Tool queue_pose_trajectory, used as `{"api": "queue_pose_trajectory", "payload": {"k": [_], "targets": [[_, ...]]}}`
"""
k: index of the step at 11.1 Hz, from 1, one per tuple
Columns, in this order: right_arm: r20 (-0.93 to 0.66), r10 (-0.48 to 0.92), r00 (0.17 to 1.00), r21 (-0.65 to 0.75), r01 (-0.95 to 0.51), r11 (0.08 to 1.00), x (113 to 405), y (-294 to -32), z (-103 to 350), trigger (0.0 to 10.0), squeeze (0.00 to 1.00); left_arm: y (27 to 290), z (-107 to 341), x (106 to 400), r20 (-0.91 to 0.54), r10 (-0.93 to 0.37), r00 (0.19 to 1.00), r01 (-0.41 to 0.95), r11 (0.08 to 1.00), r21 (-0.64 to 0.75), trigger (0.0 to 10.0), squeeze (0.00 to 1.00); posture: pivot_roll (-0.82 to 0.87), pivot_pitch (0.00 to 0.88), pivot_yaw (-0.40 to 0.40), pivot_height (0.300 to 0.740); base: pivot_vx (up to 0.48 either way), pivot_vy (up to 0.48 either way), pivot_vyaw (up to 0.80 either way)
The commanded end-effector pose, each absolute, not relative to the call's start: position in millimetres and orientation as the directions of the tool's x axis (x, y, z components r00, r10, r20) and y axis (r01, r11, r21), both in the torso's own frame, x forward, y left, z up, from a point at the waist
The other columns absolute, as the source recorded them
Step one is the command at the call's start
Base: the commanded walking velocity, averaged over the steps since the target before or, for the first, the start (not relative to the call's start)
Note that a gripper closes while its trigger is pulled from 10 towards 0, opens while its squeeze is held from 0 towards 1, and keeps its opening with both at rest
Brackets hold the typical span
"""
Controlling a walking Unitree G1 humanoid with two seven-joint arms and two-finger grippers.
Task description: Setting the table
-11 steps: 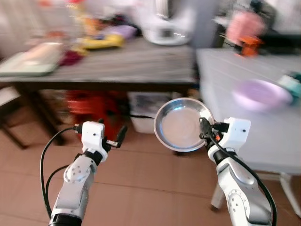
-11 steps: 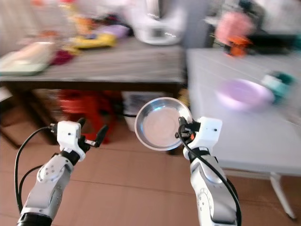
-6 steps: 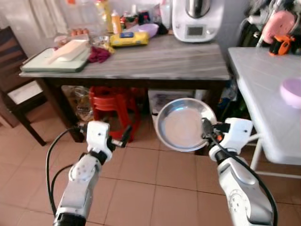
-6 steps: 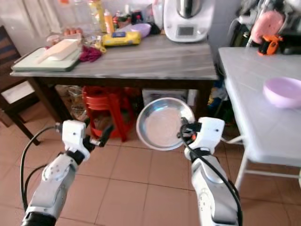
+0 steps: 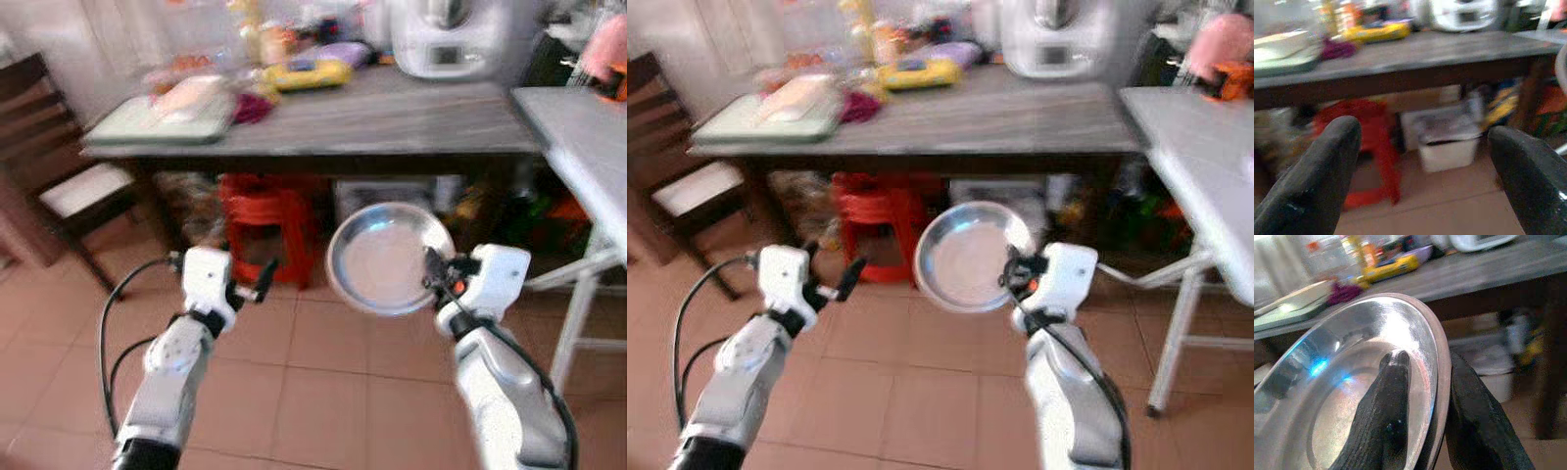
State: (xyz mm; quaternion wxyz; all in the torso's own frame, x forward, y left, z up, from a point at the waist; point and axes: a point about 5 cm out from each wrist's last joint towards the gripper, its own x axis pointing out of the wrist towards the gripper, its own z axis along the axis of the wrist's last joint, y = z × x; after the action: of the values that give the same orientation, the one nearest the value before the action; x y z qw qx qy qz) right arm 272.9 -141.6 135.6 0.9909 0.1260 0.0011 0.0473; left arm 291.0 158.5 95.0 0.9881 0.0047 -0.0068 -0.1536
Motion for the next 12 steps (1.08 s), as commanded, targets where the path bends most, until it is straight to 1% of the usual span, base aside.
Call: {"api": "queue_pose_trajectory", "payload": {"k": [1,4,6,8,9,12], "targets": [[0.033,0.090,0.995,0.243,-0.095,0.965,274,-143,141,10.0,0.00,157,99,292,0.031,-0.304,0.952,0.303,0.953,0.019,10.0,0.00,-0.04,0.000,0.083,0.740,0.000,0.000,0.00],[0.036,0.086,0.996,0.237,-0.092,0.967,275,-144,141,10.0,0.00,153,101,290,0.047,-0.315,0.948,0.315,0.949,0.010,10.0,0.00,-0.04,0.000,0.082,0.740,0.000,0.000,0.00],[0.034,0.085,0.996,0.234,-0.090,0.968,274,-145,140,10.0,0.00,149,104,289,0.071,-0.356,0.932,0.357,0.934,0.004,10.0,0.00,-0.04,0.000,0.081,0.740,0.000,0.000,0.00],[0.034,0.080,0.996,0.241,-0.086,0.967,274,-146,140,10.0,0.00,146,105,288,0.075,-0.376,0.924,0.377,0.926,0.002,10.0,0.00,-0.04,0.000,0.080,0.740,0.326,0.000,0.00],[0.033,0.079,0.996,0.240,-0.085,0.967,275,-147,140,10.0,0.00,145,105,288,0.075,-0.380,0.922,0.381,0.925,-0.002,10.0,0.00,-0.05,0.000,0.080,0.740,0.394,0.000,-0.40],[0.034,0.078,0.996,0.238,-0.084,0.968,275,-147,140,10.0,0.00,144,104,287,0.074,-0.389,0.918,0.391,0.921,-0.005,10.0,0.00,-0.05,0.000,0.080,0.740,0.406,0.000,0.00]]}}
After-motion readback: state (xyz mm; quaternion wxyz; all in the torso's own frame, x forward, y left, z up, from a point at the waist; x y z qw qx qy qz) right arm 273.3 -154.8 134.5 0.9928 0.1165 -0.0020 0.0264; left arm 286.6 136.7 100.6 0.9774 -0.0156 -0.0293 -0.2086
